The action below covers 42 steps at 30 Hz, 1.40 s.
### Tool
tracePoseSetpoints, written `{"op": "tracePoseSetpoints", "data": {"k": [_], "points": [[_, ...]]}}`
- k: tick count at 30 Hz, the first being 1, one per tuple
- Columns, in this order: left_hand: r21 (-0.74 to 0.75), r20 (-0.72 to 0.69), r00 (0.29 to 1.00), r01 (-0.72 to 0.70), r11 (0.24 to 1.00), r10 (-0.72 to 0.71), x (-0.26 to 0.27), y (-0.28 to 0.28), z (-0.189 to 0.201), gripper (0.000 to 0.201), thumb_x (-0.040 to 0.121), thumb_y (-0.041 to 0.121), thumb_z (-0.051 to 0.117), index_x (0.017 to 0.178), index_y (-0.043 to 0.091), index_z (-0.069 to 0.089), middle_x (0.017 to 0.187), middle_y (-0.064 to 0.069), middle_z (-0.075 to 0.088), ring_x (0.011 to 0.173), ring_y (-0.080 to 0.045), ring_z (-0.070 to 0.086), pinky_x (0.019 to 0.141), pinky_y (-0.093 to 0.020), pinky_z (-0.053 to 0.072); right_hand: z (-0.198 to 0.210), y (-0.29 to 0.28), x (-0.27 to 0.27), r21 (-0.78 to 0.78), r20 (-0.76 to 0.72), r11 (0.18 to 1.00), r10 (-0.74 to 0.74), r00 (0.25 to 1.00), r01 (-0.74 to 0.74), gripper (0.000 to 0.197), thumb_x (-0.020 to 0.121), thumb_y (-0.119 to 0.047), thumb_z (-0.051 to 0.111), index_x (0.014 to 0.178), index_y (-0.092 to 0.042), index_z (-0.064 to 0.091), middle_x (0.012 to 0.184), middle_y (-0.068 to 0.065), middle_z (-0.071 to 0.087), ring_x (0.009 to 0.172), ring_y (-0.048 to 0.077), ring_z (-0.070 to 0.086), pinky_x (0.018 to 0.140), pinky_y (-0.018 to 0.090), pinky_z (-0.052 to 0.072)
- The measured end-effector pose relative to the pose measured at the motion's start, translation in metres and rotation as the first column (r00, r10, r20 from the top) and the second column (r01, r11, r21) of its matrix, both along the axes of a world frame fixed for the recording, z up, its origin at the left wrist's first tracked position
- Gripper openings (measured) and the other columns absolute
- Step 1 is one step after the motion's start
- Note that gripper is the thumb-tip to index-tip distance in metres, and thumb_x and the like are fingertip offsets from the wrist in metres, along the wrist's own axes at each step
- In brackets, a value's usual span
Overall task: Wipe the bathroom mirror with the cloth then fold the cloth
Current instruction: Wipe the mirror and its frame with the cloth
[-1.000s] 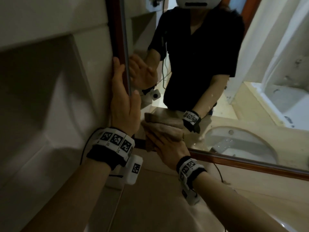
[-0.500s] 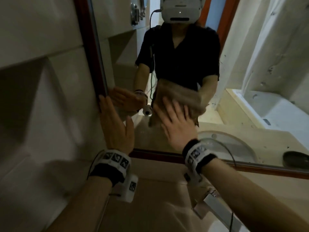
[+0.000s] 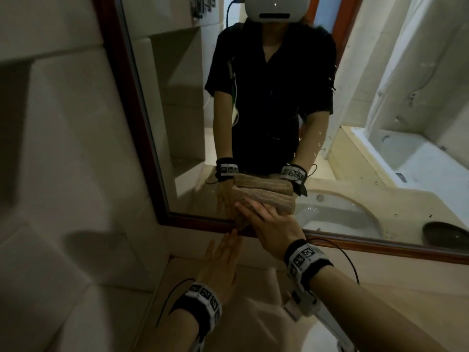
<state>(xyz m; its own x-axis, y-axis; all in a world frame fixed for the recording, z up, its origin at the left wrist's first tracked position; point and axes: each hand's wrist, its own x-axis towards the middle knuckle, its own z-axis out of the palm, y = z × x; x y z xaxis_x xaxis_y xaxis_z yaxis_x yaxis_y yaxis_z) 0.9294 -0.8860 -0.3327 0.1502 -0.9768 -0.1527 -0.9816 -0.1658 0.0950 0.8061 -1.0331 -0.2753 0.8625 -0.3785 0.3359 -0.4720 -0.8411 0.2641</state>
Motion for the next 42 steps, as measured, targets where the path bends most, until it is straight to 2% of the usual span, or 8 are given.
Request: {"op": "tracePoseSetpoints", "data": {"k": [5,10,16,20,25,35,38,42], "points": [[-0.03,0.08,0.988,0.134,0.991,-0.131,-0.005,-0.009,0.013,0.084,0.095,0.026,0.042,0.152,0.014,-0.018,0.16,-0.004,-0.022,0.149,-0.023,-0.014,0.121,-0.046,-0.003,0.082,-0.011,0.009,-0.119,0.243,0.991,-0.034,0.969,0.064,0.062,0.097,-0.038,0.043,0.154,-0.032,0.019,0.16,0.005,0.018,0.14,0.029,0.026,0.093,0.047,0.045],[-0.144,0.063,0.99,0.137,0.98,-0.129,-0.026,-0.033,0.024,0.08,0.092,0.026,0.043,0.153,0.01,-0.005,0.162,-0.012,0.009,0.149,-0.027,0.011,0.119,-0.042,0.002,0.125,-0.018,0.01,-0.231,0.361,0.965,-0.034,0.932,0.125,0.062,0.099,-0.037,0.039,0.155,-0.03,0.014,0.161,0.004,-0.002,0.148,0.028,0.007,0.118,0.046,0.003],[-0.068,0.128,0.985,0.129,0.989,-0.12,-0.028,-0.039,0.025,0.071,0.097,0.028,0.042,0.155,0.01,0.005,0.162,-0.009,0.005,0.149,-0.026,0.007,0.121,-0.038,0.007,-0.004,-0.015,-0.033,-0.02,0.077,0.998,-0.066,0.995,0.067,0.076,0.092,-0.037,0.054,0.155,-0.03,0.013,0.16,0.004,0.017,0.137,0.029,0.036,0.099,0.051,0.042],[-0.077,0.078,0.993,0.098,0.992,-0.092,-0.033,-0.048,0.033,0.065,0.092,0.026,0.049,0.15,0.006,0.027,0.156,-0.013,0.029,0.145,-0.027,0.023,0.118,-0.036,0.02,-0.05,-0.017,-0.063,0.101,-0.112,0.992,-0.066,0.992,0.077,0.073,0.093,-0.035,0.045,0.155,-0.029,0.007,0.161,0.004,0.016,0.142,0.031,0.031,0.112,0.053,0.031],[-0.046,-0.02,1.0,-0.021,0.999,0.02,-0.044,-0.061,0.066,0.038,0.09,0.031,0.049,0.124,0.015,0.052,0.121,-0.008,0.058,0.107,-0.03,0.059,0.081,-0.036,0.049,0.0,-0.023,-0.071,0.129,-0.085,0.989,-0.062,0.994,0.072,0.064,0.097,-0.039,0.031,0.154,-0.035,0.005,0.156,0.001,0.028,0.126,0.028,0.051,0.094,0.052,0.048],[0.252,-0.031,0.999,0.046,0.967,-0.039,-0.033,-0.094,0.107,0.049,0.096,0.04,0.052,0.129,0.005,0.056,0.124,-0.014,0.06,0.108,-0.029,0.06,0.091,-0.038,0.053,0.235,-0.044,-0.048,-0.225,0.425,0.949,-0.107,0.899,0.219,0.062,0.1,-0.04,0.034,0.155,-0.033,0.007,0.163,0.007,-0.001,0.149,0.029,0.005,0.113,0.048,0.022],[0.267,-0.019,0.999,0.04,0.963,-0.036,-0.032,-0.1,0.109,0.043,0.093,0.041,0.051,0.121,0.01,0.062,0.114,-0.011,0.063,0.093,-0.025,0.06,0.078,-0.035,0.051,0.233,-0.042,-0.045,-0.234,0.421,0.946,-0.111,0.9,0.226,0.065,0.098,-0.039,0.036,0.155,-0.031,0.006,0.163,0.009,-0.004,0.149,0.03,-0.002,0.118,0.049,-0.004],[0.289,-0.033,0.999,0.008,0.957,0.002,-0.032,-0.106,0.105,0.026,0.091,0.038,0.058,0.105,0.016,0.06,0.1,-0.002,0.049,0.087,-0.02,0.048,0.074,-0.029,0.041,0.15,-0.031,-0.047,-0.146,0.258,0.977,-0.115,0.959,0.157,0.068,0.097,-0.039,0.042,0.155,-0.032,0.008,0.163,0.006,-0.004,0.148,0.031,0.01,0.112,0.054,0.025]]}}
